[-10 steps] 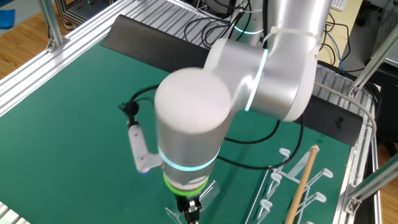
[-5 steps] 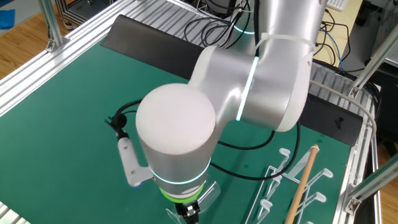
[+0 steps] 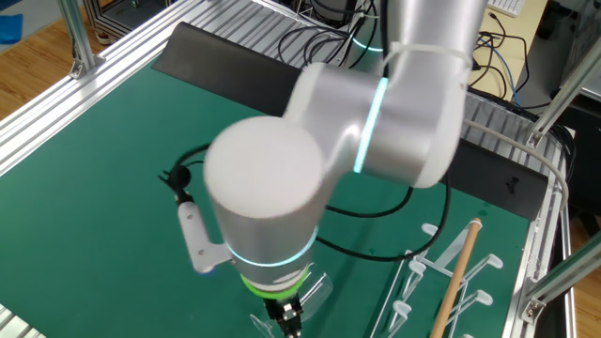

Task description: Put the cup on the cup rack

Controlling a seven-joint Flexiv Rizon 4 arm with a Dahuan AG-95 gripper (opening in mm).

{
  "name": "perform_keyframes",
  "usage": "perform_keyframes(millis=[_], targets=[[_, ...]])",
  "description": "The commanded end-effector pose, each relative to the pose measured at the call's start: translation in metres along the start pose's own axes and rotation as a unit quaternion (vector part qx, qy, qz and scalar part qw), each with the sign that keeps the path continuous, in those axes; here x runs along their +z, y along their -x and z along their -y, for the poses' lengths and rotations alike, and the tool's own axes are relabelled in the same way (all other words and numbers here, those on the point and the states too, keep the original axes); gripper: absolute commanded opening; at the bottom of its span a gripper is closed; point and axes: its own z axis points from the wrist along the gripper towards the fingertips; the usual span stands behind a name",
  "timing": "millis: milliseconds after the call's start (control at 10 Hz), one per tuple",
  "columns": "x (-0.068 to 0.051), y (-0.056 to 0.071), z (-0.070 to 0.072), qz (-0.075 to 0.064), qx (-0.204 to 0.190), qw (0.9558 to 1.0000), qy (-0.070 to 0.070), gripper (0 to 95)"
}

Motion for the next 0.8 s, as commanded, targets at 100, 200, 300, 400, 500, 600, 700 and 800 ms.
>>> perform_keyframes(millis=[100, 200, 300, 400, 500, 600, 700, 800], targets=[[0.006, 0.004, -0.007, 0.001, -0.003, 1.0000, -0.001, 76.0], [0.008, 0.004, -0.009, 0.001, -0.003, 1.0000, 0.000, 76.0], [0.011, 0.006, -0.011, 0.001, -0.003, 1.0000, 0.001, 76.0], [0.013, 0.007, -0.013, 0.003, -0.001, 1.0000, 0.000, 76.0], [0.014, 0.008, -0.014, 0.003, 0.000, 1.0000, 0.001, 76.0], [0.018, 0.011, -0.016, 0.001, 0.000, 1.0000, 0.004, 76.0], [0.021, 0.014, -0.018, 0.001, -0.001, 1.0000, 0.004, 76.0], [0.023, 0.016, -0.018, 0.001, -0.002, 1.0000, 0.004, 76.0]])
